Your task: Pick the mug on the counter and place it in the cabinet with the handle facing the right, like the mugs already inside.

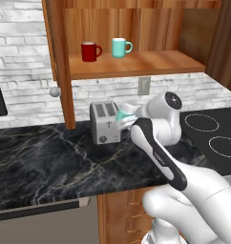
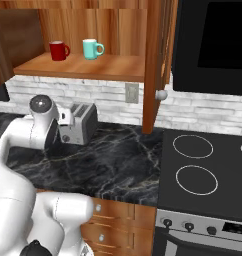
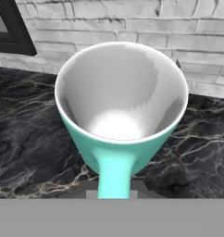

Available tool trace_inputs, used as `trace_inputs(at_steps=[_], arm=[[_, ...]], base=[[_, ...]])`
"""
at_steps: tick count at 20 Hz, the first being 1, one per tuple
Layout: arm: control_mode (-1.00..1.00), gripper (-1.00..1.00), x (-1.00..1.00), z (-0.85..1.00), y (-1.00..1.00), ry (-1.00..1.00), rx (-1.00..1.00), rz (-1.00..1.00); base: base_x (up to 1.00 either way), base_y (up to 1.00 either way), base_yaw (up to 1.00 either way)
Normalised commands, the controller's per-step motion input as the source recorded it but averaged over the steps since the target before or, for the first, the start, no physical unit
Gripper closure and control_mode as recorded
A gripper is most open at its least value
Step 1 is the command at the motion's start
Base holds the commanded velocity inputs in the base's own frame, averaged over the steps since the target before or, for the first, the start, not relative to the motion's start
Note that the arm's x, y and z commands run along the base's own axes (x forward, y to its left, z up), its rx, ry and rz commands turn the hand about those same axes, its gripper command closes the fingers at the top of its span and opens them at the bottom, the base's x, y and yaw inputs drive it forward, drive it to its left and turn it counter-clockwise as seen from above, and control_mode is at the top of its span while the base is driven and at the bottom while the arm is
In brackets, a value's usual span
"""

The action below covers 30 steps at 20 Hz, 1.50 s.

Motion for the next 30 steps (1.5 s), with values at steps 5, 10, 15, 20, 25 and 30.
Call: trace_inputs(at_steps=[5, 10, 15, 20, 25, 30], arm=[[-1.0, 1.0, -0.02, 0.5, 0.0, -0.02, 0.03, 0.14], [-1.0, 1.0, 0.0, 0.52, 0.03, -0.02, 0.0, 0.12], [-1.0, 1.0, 0.0, 0.54, 0.04, -0.02, 0.0, 0.08], [-1.0, 1.0, 0.0, 0.48, 0.0, -0.04, 0.0, 0.1], [-1.0, 1.0, 0.0, 0.41, 0.0, -0.06, 0.02, 0.12], [-1.0, 1.0, 0.12, 0.34, 0.0, -0.02, 0.0, 0.09]], base=[[0.0, 0.0, 0.0], [0.0, 0.0, 0.0], [0.0, 0.0, 0.0], [0.0, 0.0, 0.0], [0.0, 0.0, 0.0], [0.0, 0.0, 0.0]])
